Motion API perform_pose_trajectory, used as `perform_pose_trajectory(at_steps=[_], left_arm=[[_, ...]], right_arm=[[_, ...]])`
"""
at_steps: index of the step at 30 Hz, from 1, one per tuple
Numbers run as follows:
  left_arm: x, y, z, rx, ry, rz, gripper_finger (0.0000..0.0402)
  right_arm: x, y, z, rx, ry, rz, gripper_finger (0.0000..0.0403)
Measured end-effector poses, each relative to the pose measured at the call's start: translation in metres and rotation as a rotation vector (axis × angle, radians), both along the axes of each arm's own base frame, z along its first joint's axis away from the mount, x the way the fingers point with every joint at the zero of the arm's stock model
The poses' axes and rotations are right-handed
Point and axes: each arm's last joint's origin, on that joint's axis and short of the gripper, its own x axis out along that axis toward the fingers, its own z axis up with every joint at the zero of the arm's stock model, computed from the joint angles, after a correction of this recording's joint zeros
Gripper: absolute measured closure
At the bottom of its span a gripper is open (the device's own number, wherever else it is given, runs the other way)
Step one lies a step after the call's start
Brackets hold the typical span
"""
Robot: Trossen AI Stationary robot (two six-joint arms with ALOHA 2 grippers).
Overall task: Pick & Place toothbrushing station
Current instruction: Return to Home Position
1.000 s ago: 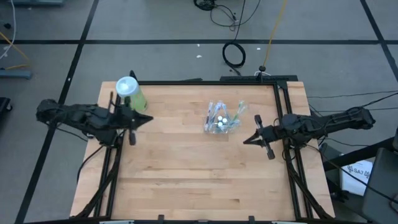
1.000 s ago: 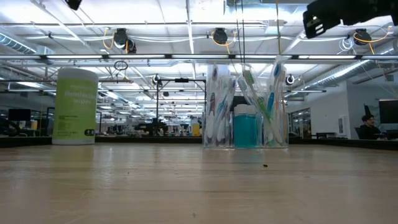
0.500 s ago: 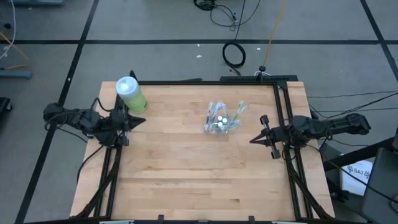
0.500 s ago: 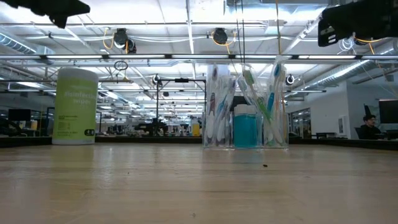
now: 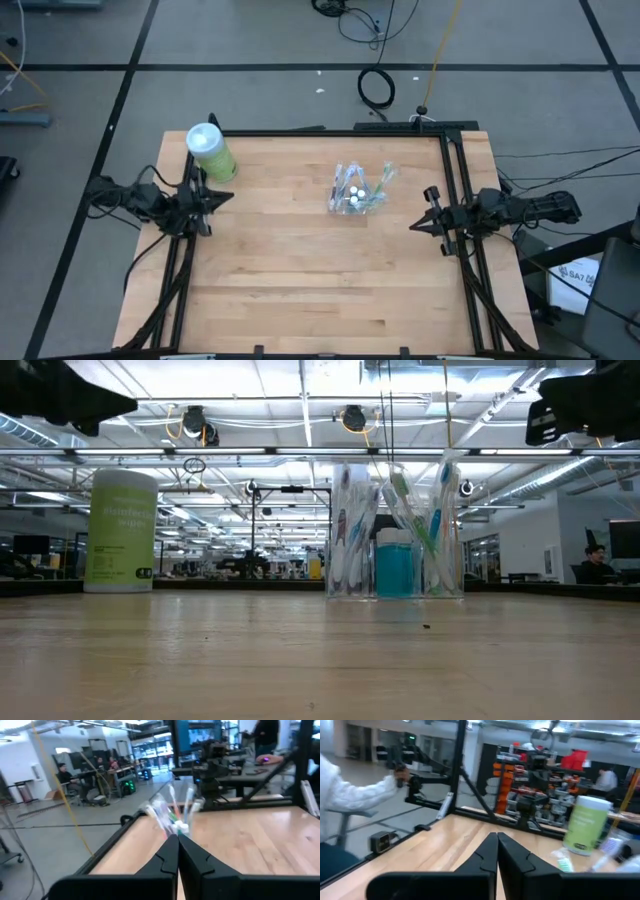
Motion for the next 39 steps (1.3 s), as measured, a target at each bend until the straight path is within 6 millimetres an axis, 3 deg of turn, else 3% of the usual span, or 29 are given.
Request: perform_pose_trajectory(at_steps=[9,17,33,39], left_arm=[[0.009,-0.005,-0.018,0.017,0.005,-0.07,0.0397],[0.024,-0.012,-0.055,0.054,-0.079,-0.127,0.0391],[0.023,-0.013,-0.054,0.03,-0.082,-0.163,0.0395],[0.024,-0.011,-0.059,-0.048,-0.042,-0.093,0.0394]], right_arm=[[-0.004,0.002,-0.009,-0.006,-0.017,0.069,0.0403],[0.0,0.002,-0.023,0.031,0.038,0.074,0.0403],[0.001,0.002,-0.025,0.09,0.041,0.073,0.0403],[0.002,-0.003,-0.027,0.107,0.061,-0.092,0.0403]])
